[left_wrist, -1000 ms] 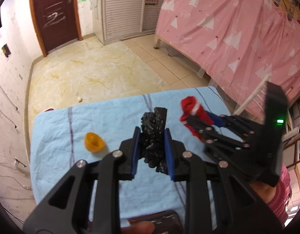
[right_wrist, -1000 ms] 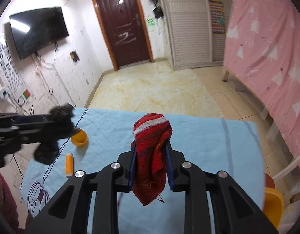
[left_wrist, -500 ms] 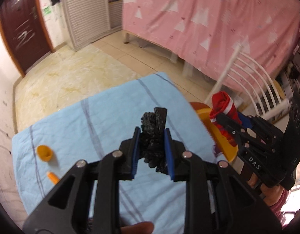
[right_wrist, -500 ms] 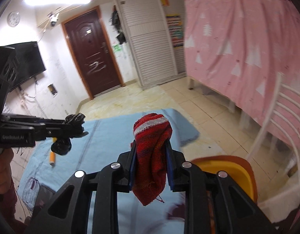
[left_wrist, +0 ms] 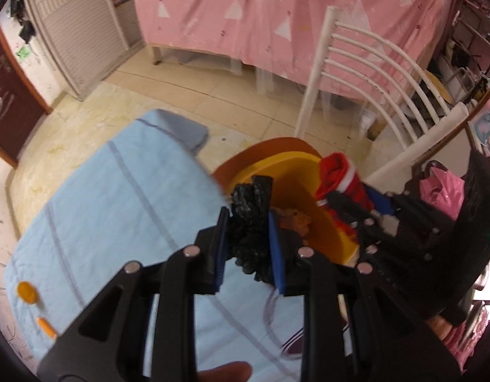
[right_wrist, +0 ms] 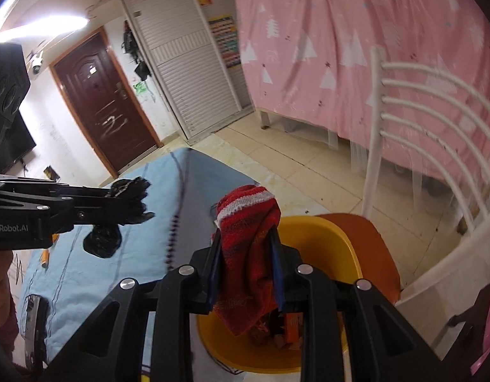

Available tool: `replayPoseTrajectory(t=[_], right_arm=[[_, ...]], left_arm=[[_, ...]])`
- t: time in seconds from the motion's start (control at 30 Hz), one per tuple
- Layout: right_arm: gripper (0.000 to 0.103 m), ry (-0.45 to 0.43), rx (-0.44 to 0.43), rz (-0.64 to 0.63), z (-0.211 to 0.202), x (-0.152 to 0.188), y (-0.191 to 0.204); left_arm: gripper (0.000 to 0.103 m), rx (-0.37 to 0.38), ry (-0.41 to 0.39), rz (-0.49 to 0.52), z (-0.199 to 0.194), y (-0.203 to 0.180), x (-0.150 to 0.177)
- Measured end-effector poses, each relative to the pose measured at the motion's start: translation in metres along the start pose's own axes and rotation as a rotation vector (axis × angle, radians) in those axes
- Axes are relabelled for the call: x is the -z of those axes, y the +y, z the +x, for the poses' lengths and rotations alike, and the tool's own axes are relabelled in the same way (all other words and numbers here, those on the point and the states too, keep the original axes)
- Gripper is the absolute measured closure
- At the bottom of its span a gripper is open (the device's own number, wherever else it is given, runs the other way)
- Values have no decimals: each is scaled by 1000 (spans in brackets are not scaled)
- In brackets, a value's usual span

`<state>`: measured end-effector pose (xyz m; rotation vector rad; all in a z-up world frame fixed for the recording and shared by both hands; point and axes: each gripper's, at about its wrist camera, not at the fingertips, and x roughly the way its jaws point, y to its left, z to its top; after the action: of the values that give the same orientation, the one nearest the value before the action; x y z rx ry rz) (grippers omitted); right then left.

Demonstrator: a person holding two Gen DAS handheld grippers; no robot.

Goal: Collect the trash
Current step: 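Carry the bag and sock to the yellow basin and open both tools, then move both tools back over the bedsheet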

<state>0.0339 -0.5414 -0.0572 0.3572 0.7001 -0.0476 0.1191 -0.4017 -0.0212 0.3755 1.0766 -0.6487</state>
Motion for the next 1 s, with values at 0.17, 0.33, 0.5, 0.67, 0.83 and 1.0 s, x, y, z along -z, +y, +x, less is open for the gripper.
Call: replayPoseTrajectory(t=[0.17, 0.33, 0.5, 0.67, 0.83, 1.0], right_arm=[[78, 8, -24, 40, 9, 3, -15], [65, 17, -12, 58, 14, 3, -21], [62, 21, -17, 54, 16, 3, -17], [60, 24, -23, 33, 16, -3, -4], [52, 2, -37, -7, 11, -16, 19], [46, -17, -65, -84, 7, -29, 60]], left_arm=[[69, 32, 25, 11, 20, -17, -10], [54, 23, 12, 13, 21, -22, -14], [54, 21, 5, 24, 14, -23, -11], [54, 16, -16, 10, 0, -16, -7], [53, 12, -55, -48, -23, 11, -3], [47, -15, -97, -104, -49, 48, 10]])
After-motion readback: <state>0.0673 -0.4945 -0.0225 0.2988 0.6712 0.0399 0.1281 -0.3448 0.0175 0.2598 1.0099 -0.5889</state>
